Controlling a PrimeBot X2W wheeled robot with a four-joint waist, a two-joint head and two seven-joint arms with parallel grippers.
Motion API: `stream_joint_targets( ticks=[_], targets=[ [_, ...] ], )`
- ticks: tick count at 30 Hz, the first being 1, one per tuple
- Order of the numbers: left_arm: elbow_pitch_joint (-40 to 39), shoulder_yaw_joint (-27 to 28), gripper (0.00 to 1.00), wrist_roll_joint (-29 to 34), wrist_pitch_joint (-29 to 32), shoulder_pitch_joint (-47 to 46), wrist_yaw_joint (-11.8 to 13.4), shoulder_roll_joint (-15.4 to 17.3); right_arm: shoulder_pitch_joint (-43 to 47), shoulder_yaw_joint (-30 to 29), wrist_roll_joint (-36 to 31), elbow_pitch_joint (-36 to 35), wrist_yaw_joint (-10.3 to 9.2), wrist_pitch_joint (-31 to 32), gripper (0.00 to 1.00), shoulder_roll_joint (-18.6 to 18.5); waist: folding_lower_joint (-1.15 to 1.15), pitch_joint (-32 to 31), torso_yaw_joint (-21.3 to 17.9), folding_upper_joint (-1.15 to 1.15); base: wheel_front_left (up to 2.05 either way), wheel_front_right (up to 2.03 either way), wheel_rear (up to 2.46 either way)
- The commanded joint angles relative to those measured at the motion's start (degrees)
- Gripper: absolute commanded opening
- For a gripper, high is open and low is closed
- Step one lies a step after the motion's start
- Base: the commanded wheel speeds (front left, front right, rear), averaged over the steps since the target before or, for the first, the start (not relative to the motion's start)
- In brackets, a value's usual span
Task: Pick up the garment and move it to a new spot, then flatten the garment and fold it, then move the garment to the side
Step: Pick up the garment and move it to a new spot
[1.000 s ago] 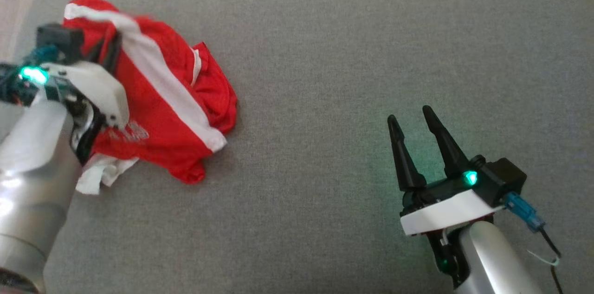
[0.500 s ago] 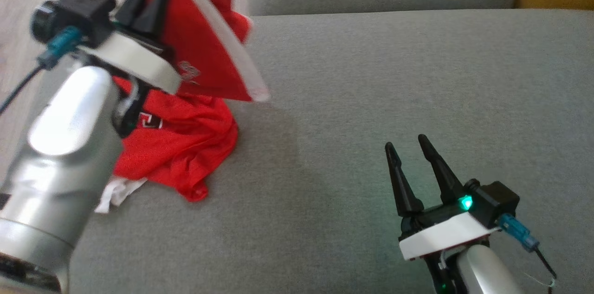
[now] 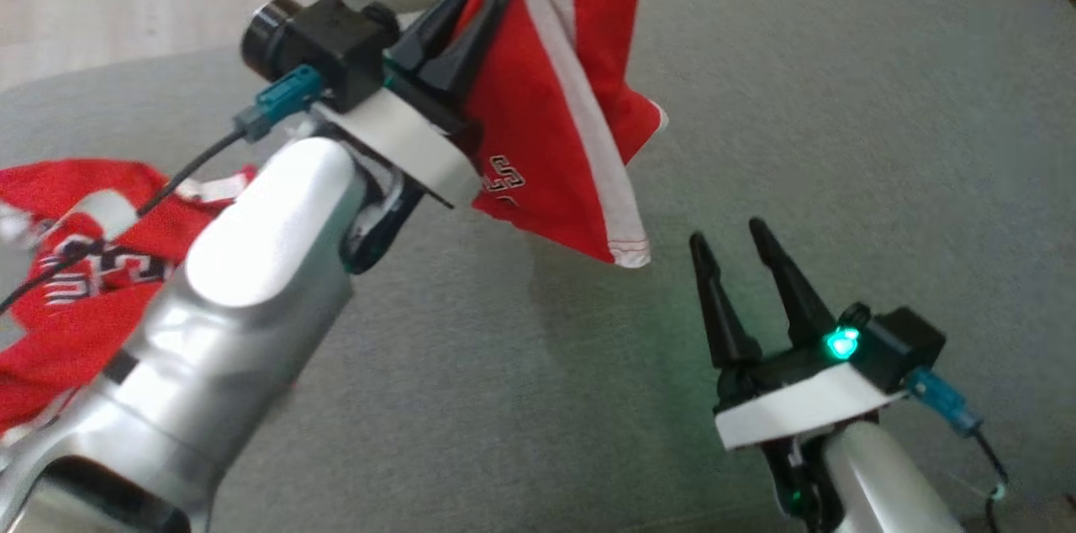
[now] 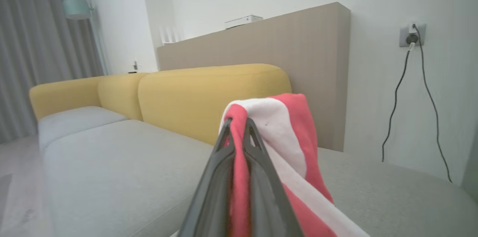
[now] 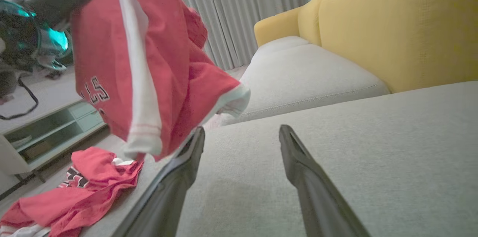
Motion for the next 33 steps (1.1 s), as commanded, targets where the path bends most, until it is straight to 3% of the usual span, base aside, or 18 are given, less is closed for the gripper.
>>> stream_joint_targets(
  ticks=[1, 6, 7, 8, 14, 18, 22, 27, 33],
  targets=[
    [-1.8, 1.7, 0.0, -0.1, 0.1, -4.3, 0.4, 0.8, -2.8, 1.1, 0.7, -2.3, -0.04, -0.6, 1.0, -0.2, 0.0, 3.0, -3.5, 0.0, 0.0, 0.0, 0.0],
    [1.1, -0.4, 0.0, 0.4, -0.2, -5.9, 0.7, -4.1, -4.0, 1.3, 2.2, -2.6, -0.04, -0.6, 1.0, -0.2, 0.0, 5.7, -7.8, 0.0, 0.0, 0.0, 0.0],
    [3.8, -2.1, 0.94, 1.0, 0.0, -5.8, 0.6, -5.9, -4.2, 1.3, 2.6, -2.8, -0.04, -0.6, 1.0, -0.2, 0.0, 6.3, -9.1, 0.0, 0.0, 0.0, 0.0],
    [5.4, -3.1, 1.0, 1.6, 0.0, -5.7, 0.7, -6.5, -4.3, 1.2, 2.9, -2.9, -0.04, -0.6, 1.0, -0.2, 0.0, 6.5, -9.6, 0.0, 0.0, 0.0, 0.0],
    [13.2, -5.4, 1.0, 3.0, -3.4, -3.4, 1.1, -8.4, -4.4, -0.1, 3.5, -3.5, -0.04, -0.6, 1.0, -0.2, 0.0, 6.7, -10.3, 0.0, 0.0, 0.0, 0.0],
    [15.4, -4.7, 1.0, 2.7, -5.7, -0.6, 2.0, -8.6, -3.5, -1.6, 2.9, -3.4, -0.04, -0.6, 1.0, -0.2, 0.0, 5.6, -7.9, 0.0, 0.0, 0.0, 0.0],
    [15.3, -2.9, 1.0, 3.4, -6.7, 2.1, 3.6, -6.6, -2.6, -2.6, 1.6, -3.0, -0.04, -0.6, 1.0, -0.2, 0.0, 3.8, -4.0, 0.0, 0.0, 0.0, 0.0],
    [9.2, 3.0, 1.0, 4.4, -6.9, 7.8, 6.7, -1.9, -1.6, -4.4, 0.2, -2.6, -0.04, -0.6, 1.0, -0.2, 0.0, 1.6, 1.5, 0.0, 0.0, 0.0, 0.0],
    [-2.9, 12.8, 1.0, 6.4, -6.9, 22.2, 11.8, 2.8, 0.0, -6.2, -0.5, -2.5, -0.04, -0.6, 1.0, -0.2, 0.0, -0.4, 6.6, 0.0, 0.0, 0.0, 0.0]
  ],
)
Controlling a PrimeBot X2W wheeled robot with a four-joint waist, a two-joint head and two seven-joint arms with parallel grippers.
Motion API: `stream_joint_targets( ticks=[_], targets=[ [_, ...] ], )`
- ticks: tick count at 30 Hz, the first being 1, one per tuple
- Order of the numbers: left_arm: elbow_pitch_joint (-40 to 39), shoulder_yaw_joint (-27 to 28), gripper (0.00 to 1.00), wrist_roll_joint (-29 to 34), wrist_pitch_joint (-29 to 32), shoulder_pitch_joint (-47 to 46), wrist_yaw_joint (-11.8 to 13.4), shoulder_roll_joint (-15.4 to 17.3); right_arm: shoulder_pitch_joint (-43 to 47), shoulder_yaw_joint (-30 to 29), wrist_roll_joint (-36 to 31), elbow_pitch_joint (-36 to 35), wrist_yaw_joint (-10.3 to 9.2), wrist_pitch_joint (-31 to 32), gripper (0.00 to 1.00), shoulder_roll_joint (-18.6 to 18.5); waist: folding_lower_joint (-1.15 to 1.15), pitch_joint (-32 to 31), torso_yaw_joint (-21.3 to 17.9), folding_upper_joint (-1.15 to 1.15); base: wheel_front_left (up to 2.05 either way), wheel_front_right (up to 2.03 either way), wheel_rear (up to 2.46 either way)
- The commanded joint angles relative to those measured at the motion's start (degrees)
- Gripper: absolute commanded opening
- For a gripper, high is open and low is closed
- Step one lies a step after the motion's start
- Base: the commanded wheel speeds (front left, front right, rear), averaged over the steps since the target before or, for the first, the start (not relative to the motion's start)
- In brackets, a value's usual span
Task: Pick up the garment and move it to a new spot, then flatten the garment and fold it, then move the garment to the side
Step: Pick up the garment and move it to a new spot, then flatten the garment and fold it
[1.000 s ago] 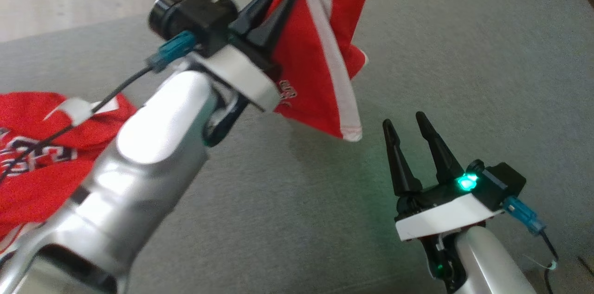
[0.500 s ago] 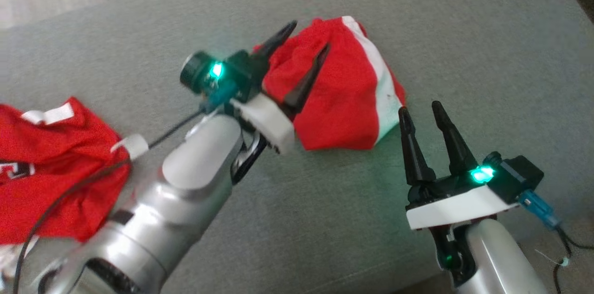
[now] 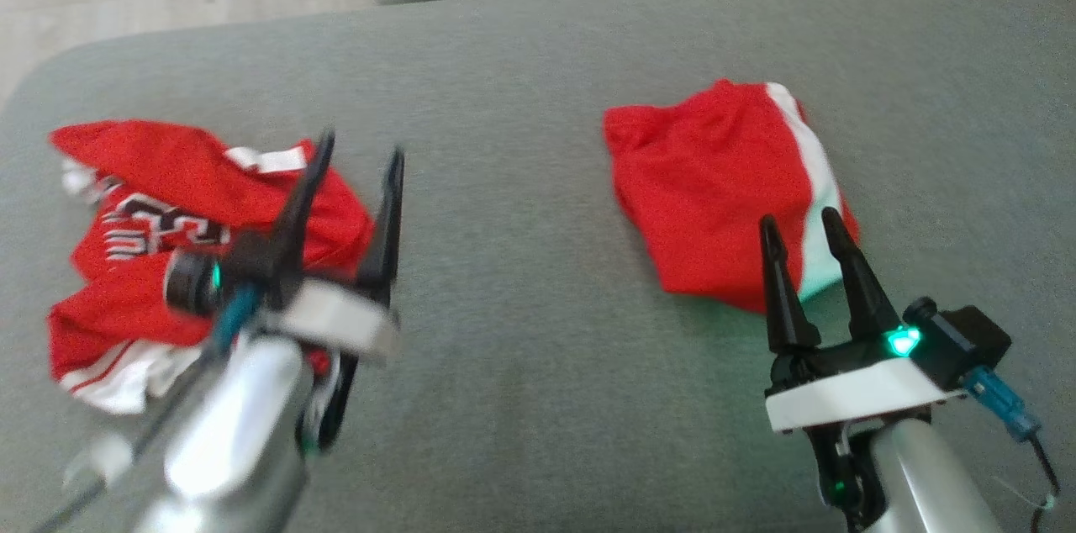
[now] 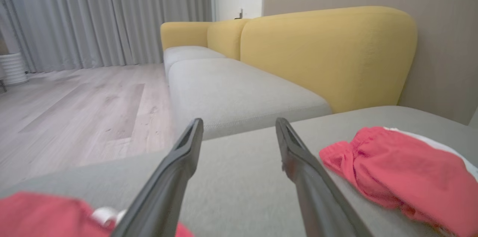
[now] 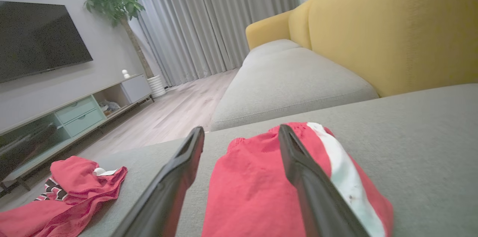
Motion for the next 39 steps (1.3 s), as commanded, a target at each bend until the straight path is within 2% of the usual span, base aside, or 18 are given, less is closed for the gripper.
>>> stream_joint_targets(
  ticks=[1, 5, 9, 17, 21, 25, 33, 37, 39],
  targets=[
    [-5.0, 4.0, 1.0, 1.8, -0.4, 3.4, 1.3, 1.7, 0.4, 0.7, -0.8, -1.8, -0.04, -0.6, 1.0, -0.2, 0.01, -2.0, 3.8, 0.0, 0.0, 0.0, 0.0],
    [-11.2, 7.3, 1.0, 4.6, -0.4, 12.6, 1.5, 0.7, 1.5, -0.4, -1.2, -2.3, -0.04, -0.6, 1.0, -0.2, 0.01, -2.6, 6.0, 0.0, 0.0, 0.0, 0.0],
    [-14.2, 10.1, 1.0, 7.4, -0.4, 18.6, 0.9, -1.9, 2.2, -1.1, -1.8, -2.3, -0.04, -0.6, 1.0, -0.2, 0.01, -2.8, 7.0, 0.0, 0.0, 0.0, 0.0],
    [-15.6, 14.6, 1.0, 11.1, -0.4, 21.4, -2.1, -6.4, 1.7, -2.6, -3.4, -1.5, -0.04, -0.6, 1.0, -0.2, 0.01, -2.5, 7.3, 0.0, 0.0, 0.0, 0.0],
    [-15.2, 15.9, 1.0, 13.2, -0.4, 21.0, -4.2, -7.9, -1.9, -5.9, -4.7, -0.5, -0.04, -0.6, 1.0, -0.2, 0.01, -1.3, 7.6, 0.0, 0.0, 0.0, 0.0],
    [-14.2, 17.4, 1.0, 14.4, -0.4, 20.7, -5.7, -8.8, -8.9, -11.0, -7.6, 5.3, -0.04, 0.3, 1.0, -0.2, 0.01, 0.7, 8.1, 0.0, 0.0, 0.0, 0.0],
    [-12.0, 17.8, 1.0, 16.3, -0.4, 19.0, -8.3, -10.9, -24.7, -28.5, -16.2, 21.9, -0.04, 8.6, 1.0, -0.2, 0.01, 5.0, 10.8, 0.0, 0.0, 0.0, 0.0],
    [-11.1, 17.9, 1.0, 16.9, -0.4, 18.1, -9.1, -11.5, -28.9, -33.4, -19.2, 30.5, -0.04, 10.3, 1.0, -0.2, 0.01, 6.3, 11.8, 0.0, 0.0, 0.0, 0.0],
    [-10.9, 18.0, 1.0, 17.2, -0.4, 17.8, -9.4, -11.7, -30.3, -33.9, -20.0, 34.3, -0.04, 9.9, 1.0, -0.2, 0.01, 6.7, 12.1, 0.0, 0.0, 0.0, 0.0]
  ],
)
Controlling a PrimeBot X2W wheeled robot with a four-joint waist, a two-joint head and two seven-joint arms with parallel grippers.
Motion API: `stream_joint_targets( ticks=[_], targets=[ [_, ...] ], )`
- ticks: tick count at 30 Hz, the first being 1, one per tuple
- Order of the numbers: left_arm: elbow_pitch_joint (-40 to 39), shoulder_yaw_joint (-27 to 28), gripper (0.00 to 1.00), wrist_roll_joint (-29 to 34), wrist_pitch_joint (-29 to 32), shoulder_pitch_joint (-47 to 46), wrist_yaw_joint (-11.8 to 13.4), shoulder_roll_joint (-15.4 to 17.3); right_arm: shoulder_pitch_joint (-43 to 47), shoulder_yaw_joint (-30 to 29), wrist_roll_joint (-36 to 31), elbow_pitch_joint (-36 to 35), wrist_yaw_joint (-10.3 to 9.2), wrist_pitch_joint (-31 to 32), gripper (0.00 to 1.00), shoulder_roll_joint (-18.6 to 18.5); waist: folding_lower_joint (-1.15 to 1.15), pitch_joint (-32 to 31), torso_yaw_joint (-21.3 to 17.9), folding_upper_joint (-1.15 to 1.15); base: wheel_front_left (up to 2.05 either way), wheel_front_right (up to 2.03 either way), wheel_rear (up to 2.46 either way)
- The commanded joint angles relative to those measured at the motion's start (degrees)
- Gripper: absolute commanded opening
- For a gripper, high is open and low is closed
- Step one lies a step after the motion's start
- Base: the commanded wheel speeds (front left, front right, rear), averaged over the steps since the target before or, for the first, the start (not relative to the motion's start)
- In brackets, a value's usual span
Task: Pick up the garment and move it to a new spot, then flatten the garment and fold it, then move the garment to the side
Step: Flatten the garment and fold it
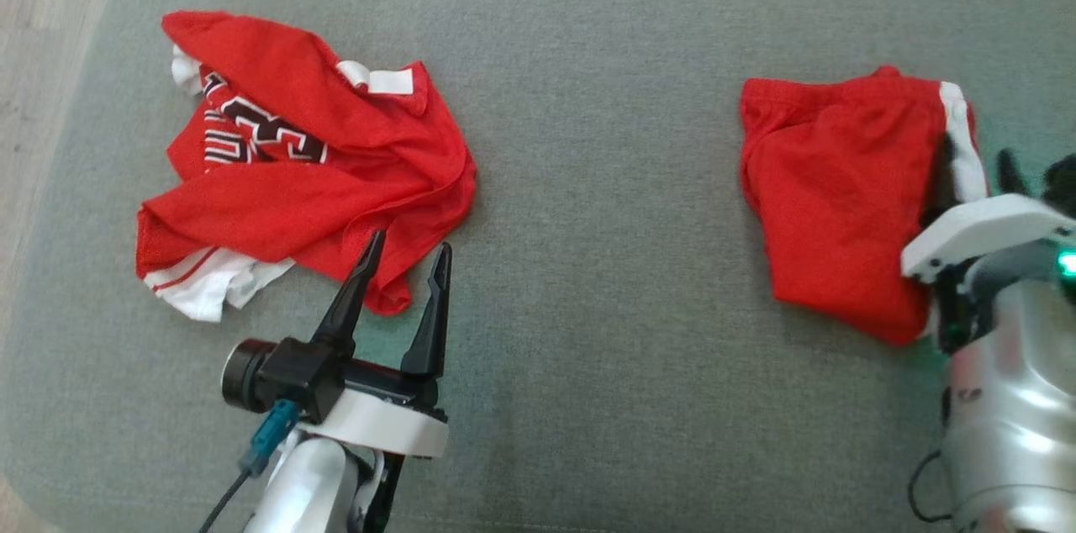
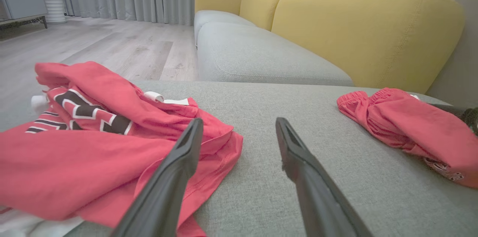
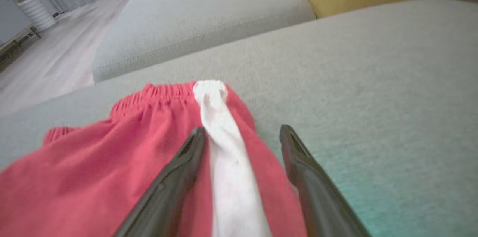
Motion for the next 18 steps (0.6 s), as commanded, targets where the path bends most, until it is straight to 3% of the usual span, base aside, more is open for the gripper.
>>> stream_joint_targets(
  ticks=[1, 5, 6, 7, 8, 18],
  targets=[
    [-1.4, 2.0, 1.0, 0.6, -0.4, -1.9, -0.3, -0.1, -2.8, 1.4, -0.5, -0.1, -0.04, -0.7, 1.0, -0.1, -0.01, 0.3, 0.3, 0.0, 0.0, 0.0, 0.0],
    [-1.0, 2.7, 1.0, 1.0, -0.4, -2.1, -0.8, -0.3, -4.6, 1.7, -2.1, 5.3, -0.04, -2.7, 1.0, -0.1, -0.01, 0.3, 0.2, 0.0, 0.0, 0.0, 0.0],
    [-0.9, 3.0, 1.0, 1.1, -0.4, -2.1, -0.8, -0.4, -5.1, 2.2, -2.2, 6.5, -0.04, -3.3, 0.94, -0.1, -0.01, 0.2, 0.1, 0.0, 0.0, 0.0, 0.0],
    [-0.8, 3.1, 1.0, 1.2, -0.4, -2.1, -0.9, -0.4, -5.5, 2.6, -2.1, 7.6, -0.04, -3.9, 0.41, -0.1, -0.01, 0.1, 0.0, 0.0, 0.0, 0.0, 0.0],
    [-0.7, 3.3, 1.0, 1.3, -0.4, -2.1, -0.9, -0.5, -6.0, 3.2, -2.2, 8.4, -0.04, -5.0, 0.0, -0.1, -0.01, -0.1, -0.1, 0.0, 0.0, 0.0, 0.0],
    [-0.5, 4.3, 1.0, 1.2, -0.4, -0.5, -1.3, -0.9, -9.4, 1.4, -5.1, 3.8, -0.04, -10.6, 0.0, -0.1, -0.01, -4.1, -1.2, 0.0, 0.0, 0.0, 0.0]
  ],
)
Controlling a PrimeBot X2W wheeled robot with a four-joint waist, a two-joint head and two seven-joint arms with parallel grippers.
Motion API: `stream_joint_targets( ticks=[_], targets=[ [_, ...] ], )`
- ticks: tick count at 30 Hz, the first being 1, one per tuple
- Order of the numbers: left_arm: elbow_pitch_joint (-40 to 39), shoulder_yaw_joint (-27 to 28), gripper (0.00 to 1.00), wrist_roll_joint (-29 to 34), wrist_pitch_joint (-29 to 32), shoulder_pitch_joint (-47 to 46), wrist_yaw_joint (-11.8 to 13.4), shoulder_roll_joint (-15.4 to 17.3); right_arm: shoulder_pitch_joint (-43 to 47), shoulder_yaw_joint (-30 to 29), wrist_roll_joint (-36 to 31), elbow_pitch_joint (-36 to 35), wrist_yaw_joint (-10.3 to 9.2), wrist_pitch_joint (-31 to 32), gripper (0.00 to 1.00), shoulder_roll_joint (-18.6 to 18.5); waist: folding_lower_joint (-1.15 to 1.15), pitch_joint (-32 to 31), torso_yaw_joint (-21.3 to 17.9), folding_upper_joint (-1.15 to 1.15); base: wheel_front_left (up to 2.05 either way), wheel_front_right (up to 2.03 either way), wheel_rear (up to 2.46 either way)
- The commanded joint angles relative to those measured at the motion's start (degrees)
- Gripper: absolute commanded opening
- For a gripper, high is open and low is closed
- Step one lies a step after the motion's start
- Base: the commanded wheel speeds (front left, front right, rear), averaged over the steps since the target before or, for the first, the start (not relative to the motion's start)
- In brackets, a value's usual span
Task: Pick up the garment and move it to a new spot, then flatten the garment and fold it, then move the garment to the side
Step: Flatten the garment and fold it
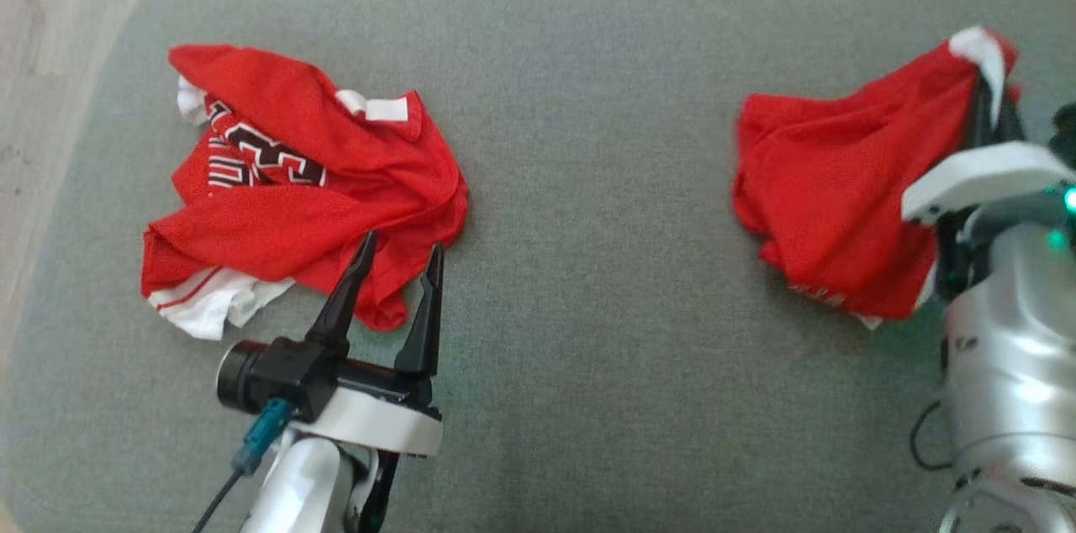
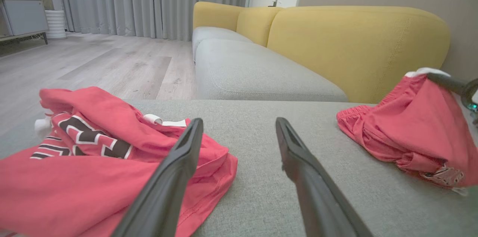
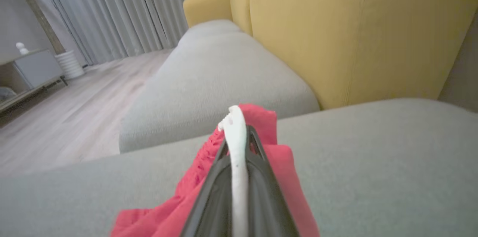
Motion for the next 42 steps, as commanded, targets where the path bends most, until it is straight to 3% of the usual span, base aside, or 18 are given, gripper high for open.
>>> stream_joint_targets(
  ticks=[1, 8, 10, 17, 25, 27, 33, 41, 42],
  targets=[
    [-1.5, 2.3, 1.0, 0.2, -0.4, 0.0, -0.4, 0.1, -3.4, 0.9, -0.8, -3.3, -0.04, -1.0, 0.0, -0.1, 0.0, -1.5, -0.2, 0.0, 0.0, 0.0, 0.0],
    [-1.9, 3.2, 1.0, 0.2, -0.4, 1.9, -0.5, -0.1, -7.0, 2.1, -4.2, -12.6, -0.04, -1.1, 0.0, -0.7, 0.0, -5.2, -0.2, 0.0, 0.0, 0.0, 0.0],
    [-2.2, 3.4, 1.0, 0.1, -0.4, 2.5, -0.4, -0.1, -8.3, 8.0, -5.3, -16.6, -0.04, -0.4, 0.0, -1.6, 0.0, -6.3, 0.4, 0.0, 0.0, 0.0, 0.0],
    [-2.9, 1.5, 1.0, 0.1, -0.4, 1.8, -0.5, -0.2, -4.0, 26.9, -2.1, -20.0, -0.04, 4.0, 0.0, -2.2, 0.0, -4.6, 2.5, 0.0, 0.0, 0.0, 0.0],
    [-1.2, -1.2, 1.0, -0.1, -0.4, -0.3, -0.7, -0.2, 7.4, 51.4, 3.7, -11.6, -0.04, 4.9, 0.0, -0.6, 0.0, -3.7, 4.7, 0.0, 0.0, 0.0, 0.0],
    [-0.9, -1.7, 1.0, -0.3, -0.4, -0.7, -0.7, -0.2, 9.1, 55.2, 5.3, -9.6, -0.04, 4.6, 1.0, -0.3, 0.0, -3.9, 5.0, 0.0, 0.0, 0.0, 0.0],
    [-0.5, -1.7, 1.0, -0.4, -0.4, -0.7, -0.6, -0.2, 12.6, 56.7, 13.4, -11.7, -0.04, 0.9, 1.0, -0.1, 0.0, -4.9, 4.3, 0.0, 0.0, 0.0, 0.0],
    [-1.6, -0.5, 1.0, 0.1, -0.4, 0.4, -0.2, -0.2, 18.0, 37.8, 12.4, -21.3, -0.04, -1.1, 1.0, -0.1, 0.0, -5.9, -0.3, 0.0, 0.0, 0.0, 0.0],
    [-1.6, -0.5, 1.0, 0.1, -0.4, 0.4, -0.2, -0.2, 18.0, 37.8, 12.4, -21.3, -0.04, -1.1, 1.0, -0.1, 0.0, -5.9, -0.3, 0.0, 0.0, 0.0, 0.0]
  ],
)
